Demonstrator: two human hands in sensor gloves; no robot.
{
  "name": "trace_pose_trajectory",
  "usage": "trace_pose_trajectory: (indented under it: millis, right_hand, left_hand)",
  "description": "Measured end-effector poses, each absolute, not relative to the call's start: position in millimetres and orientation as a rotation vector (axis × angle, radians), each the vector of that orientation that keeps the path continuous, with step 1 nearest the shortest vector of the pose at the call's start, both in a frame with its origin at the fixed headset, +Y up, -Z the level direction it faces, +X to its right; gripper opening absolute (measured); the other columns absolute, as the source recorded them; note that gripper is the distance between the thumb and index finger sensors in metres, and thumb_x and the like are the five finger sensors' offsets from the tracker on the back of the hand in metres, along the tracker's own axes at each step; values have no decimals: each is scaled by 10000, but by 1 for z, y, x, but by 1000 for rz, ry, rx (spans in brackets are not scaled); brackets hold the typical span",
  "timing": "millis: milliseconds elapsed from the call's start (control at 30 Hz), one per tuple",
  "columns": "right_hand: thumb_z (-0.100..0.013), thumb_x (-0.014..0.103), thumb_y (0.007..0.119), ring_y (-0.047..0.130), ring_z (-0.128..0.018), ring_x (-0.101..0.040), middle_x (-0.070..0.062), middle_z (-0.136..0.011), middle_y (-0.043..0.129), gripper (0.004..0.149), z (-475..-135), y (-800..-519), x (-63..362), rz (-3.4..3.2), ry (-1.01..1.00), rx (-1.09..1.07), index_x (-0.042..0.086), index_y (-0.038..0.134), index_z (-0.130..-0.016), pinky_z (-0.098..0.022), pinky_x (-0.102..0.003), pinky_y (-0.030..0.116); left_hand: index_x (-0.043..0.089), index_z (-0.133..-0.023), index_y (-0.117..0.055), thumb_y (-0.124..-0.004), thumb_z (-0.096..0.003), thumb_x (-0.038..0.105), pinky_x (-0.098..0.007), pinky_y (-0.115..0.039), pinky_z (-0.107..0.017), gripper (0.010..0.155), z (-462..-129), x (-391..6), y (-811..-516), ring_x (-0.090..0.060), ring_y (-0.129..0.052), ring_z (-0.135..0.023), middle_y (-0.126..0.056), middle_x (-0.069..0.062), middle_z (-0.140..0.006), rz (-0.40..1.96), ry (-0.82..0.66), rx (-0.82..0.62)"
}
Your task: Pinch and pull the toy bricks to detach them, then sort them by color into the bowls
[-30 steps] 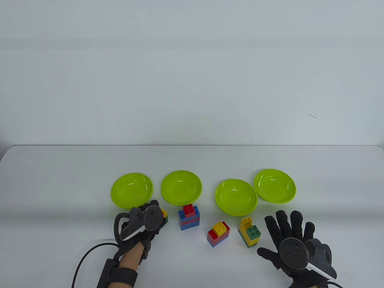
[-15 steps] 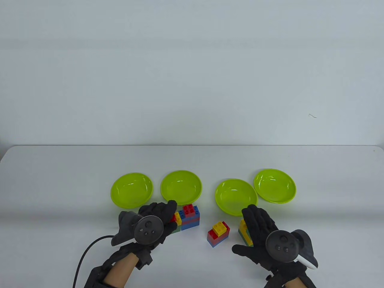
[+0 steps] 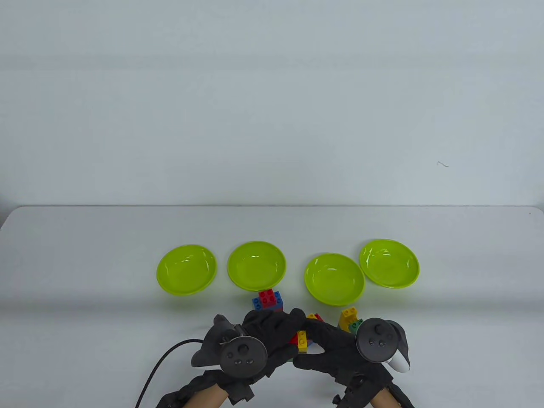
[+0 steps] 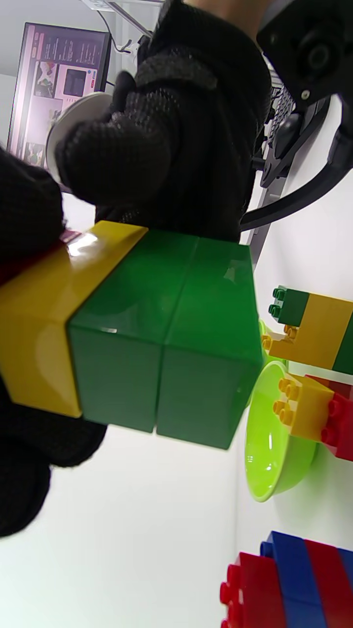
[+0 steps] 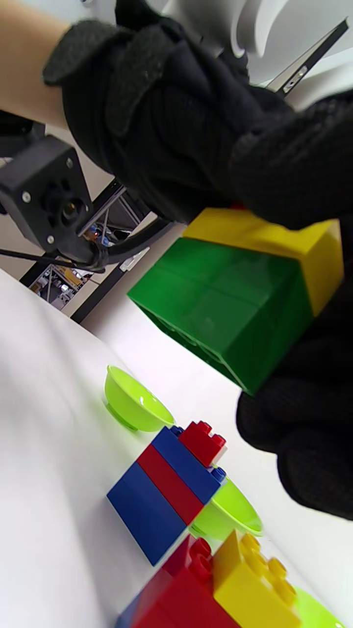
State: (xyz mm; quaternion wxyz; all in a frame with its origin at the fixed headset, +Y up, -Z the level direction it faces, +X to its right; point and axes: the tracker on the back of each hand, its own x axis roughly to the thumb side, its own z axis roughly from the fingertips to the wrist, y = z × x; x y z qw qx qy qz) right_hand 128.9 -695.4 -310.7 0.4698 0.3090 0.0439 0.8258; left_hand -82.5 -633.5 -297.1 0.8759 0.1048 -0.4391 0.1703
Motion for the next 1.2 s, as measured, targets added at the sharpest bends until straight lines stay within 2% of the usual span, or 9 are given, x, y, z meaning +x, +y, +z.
trace_pose_trajectory:
  millis: [100, 233, 300, 400, 600, 833, 1033, 1133, 1200]
  right_hand:
    - [-504, 442, 822, 854, -831, -391, -189, -981, 789, 668, -310, -697, 129, 2012, 23, 704, 67, 639, -1025, -679, -534, 654]
    - [-487, 441, 835, 876, -795, -366, -166, -933, 827, 645, -309, -696, 131, 1988, -35, 660, 73, 675, -992, -664, -527, 670]
    - [-486, 442, 834, 881, -787, -360, -155, -924, 834, 631, -309, -695, 132, 1981, -61, 658, 89, 682, -986, -661, -525, 673]
    - [-483, 436, 837, 883, -786, -359, -152, -922, 838, 622, -307, -696, 133, 1969, -80, 653, 91, 691, -979, -661, -524, 675]
    - [-479, 425, 841, 883, -785, -362, -152, -920, 842, 616, -304, -696, 134, 1990, -126, 632, 95, 696, -978, -658, -526, 677]
    - [-480, 417, 835, 873, -791, -374, -162, -926, 833, 615, -301, -697, 132, 1978, -100, 601, 88, 690, -979, -656, -538, 670]
    - [-477, 419, 815, 903, -763, -362, -164, -898, 863, 611, -298, -696, 131, 2048, -175, 634, 66, 710, -964, -647, -525, 698]
    - [-475, 409, 816, 902, -764, -368, -174, -898, 862, 610, -297, -696, 131, 2028, -174, 615, 59, 712, -964, -646, -530, 696]
    - [-474, 409, 814, 900, -768, -368, -170, -902, 860, 607, -297, -696, 131, 2033, -174, 611, 62, 710, -962, -645, -531, 696]
  left_hand:
    - [54, -1071, -601, -678, -522, 404, -569, -644, -642, 655, -297, -81, -633, -388, -846, -763, -807, -238, -900, 379, -918, 210]
    - [92, -1092, -560, -678, -531, 427, -557, -640, -652, 665, -302, -86, -633, -380, -835, -801, -790, -210, -936, 436, -895, 220]
    - [81, -1102, -531, -707, -515, 475, -558, -634, -655, 728, -305, -90, -635, -393, -818, -831, -754, -224, -977, 491, -856, 255]
    - [78, -1076, -574, -747, -475, 537, -544, -657, -645, 776, -308, -96, -640, -370, -842, -811, -783, -207, -950, 570, -833, 327]
    - [81, -997, -707, -768, -471, 458, -539, -683, -622, 650, -311, -96, -650, -363, -886, -759, -848, -201, -884, 753, -845, 287]
    - [70, -978, -726, -735, -463, 446, -529, -709, -611, 638, -296, -88, -643, -352, -910, -731, -873, -202, -854, 489, -875, 460]
    - [37, -967, -741, -747, -471, 411, -558, -697, -601, 621, -302, -88, -643, -386, -904, -717, -876, -236, -839, 635, -832, 293]
    - [30, -960, -749, -753, -469, 403, -563, -690, -599, 617, -301, -87, -644, -394, -901, -711, -877, -245, -833, 643, -834, 306]
    - [37, -962, -747, -748, -465, 412, -554, -695, -603, 623, -296, -84, -643, -386, -903, -715, -877, -237, -836, 543, -850, 400]
